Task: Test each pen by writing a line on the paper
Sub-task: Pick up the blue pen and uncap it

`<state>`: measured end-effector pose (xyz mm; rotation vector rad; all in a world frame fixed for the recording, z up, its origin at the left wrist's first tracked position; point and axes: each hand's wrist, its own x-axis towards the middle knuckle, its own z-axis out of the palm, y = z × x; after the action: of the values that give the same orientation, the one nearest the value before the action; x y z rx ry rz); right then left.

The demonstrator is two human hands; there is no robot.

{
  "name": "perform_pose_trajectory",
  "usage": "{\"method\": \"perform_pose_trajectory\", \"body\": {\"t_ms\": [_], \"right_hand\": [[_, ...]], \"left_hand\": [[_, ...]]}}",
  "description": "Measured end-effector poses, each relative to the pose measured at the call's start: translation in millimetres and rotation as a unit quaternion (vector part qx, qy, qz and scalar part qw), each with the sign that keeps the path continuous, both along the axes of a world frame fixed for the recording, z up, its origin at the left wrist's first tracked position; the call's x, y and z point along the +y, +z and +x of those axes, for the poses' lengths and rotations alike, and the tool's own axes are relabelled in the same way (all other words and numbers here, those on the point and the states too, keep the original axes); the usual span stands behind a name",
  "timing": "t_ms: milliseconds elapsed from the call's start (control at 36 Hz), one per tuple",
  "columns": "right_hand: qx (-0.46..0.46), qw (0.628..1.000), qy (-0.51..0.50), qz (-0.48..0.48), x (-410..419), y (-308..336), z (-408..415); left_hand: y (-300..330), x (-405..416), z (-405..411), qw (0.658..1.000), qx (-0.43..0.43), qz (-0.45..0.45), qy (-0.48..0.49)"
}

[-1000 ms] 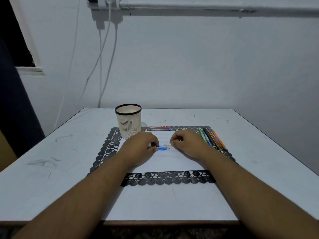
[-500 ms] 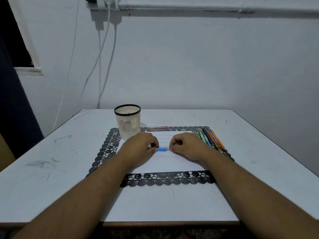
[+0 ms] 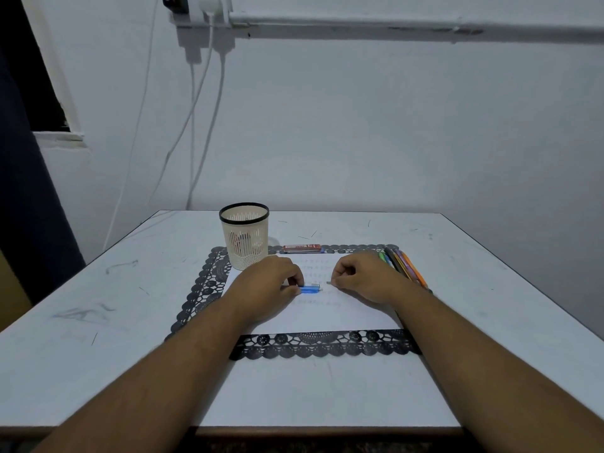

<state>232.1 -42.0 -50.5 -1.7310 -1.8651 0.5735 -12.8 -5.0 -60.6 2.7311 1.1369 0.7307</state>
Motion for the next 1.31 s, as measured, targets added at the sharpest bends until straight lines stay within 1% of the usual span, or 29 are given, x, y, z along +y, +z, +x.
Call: {"method": "perform_pose_trajectory", "body": {"t_ms": [83,167,222,278,361,472,556,639,750,833,889,972,1083,1167,1306], "right_hand": [[-0.018,1.000,0.018,0.006,4.1,0.2,-12.3],[-0.004,1.000,0.031,-0.005,8.8,2.0,-20.8],[0.022,1.000,0.020,-0.005,14.6,3.8,-19.6],[0.030,0.999,-0.006,0.015,25.7,7.1,-15.0],[-0.006,0.998,-0.042,0.051,50.8,11.8,-7.3],[-0.043,0.994,-0.070,0.069,84.5,8.1,-8.3],[-0.102,0.990,-0.068,0.068,99.3,1.9,-15.0],[-0.133,0.988,-0.049,0.056,111.0,-2.4,-18.3],[-0.141,0.985,-0.046,0.089,117.7,-1.8,-20.9],[-0.111,0.985,-0.048,0.120,115.2,-0.3,-21.2],[-0.058,0.988,-0.046,0.137,109.3,2.7,-19.9],[0.026,0.990,-0.031,0.137,90.0,12.3,-17.2],[0.039,0.987,-0.005,0.153,59.9,22.2,-16.8],[0.063,0.987,0.010,0.149,33.8,21.9,-23.4],[0.080,0.985,0.060,0.142,6.6,25.4,-39.6]], "left_hand": [[-0.3,0.8,0.2,1.000,0.005,0.000,-0.007],[0.2,-0.7,1.6,1.000,0.004,0.003,-0.010],[0.1,-1.8,2.7,1.000,0.004,0.004,-0.009],[-0.1,-2.9,3.5,1.000,0.005,0.007,-0.009],[-0.7,-3.9,4.9,1.000,0.004,0.011,-0.008],[-2.1,-4.1,6.7,1.000,-0.001,0.021,-0.010],[-3.6,-3.3,5.8,1.000,-0.012,0.015,-0.009],[-2.8,-1.7,3.6,1.000,-0.027,0.011,-0.003],[-0.4,0.2,2.1,0.999,-0.041,0.000,0.005],[1.1,0.7,1.7,0.999,-0.048,-0.008,0.006],[1.9,0.0,0.8,0.999,-0.053,-0.003,0.006],[4.1,-1.7,0.7,0.997,-0.071,0.023,0.009],[7.1,5.9,-0.2,0.994,-0.078,0.080,0.005],[7.9,10.7,-0.6,0.989,-0.078,0.125,0.032],[7.6,9.1,0.4,0.988,-0.074,0.129,0.047]]}}
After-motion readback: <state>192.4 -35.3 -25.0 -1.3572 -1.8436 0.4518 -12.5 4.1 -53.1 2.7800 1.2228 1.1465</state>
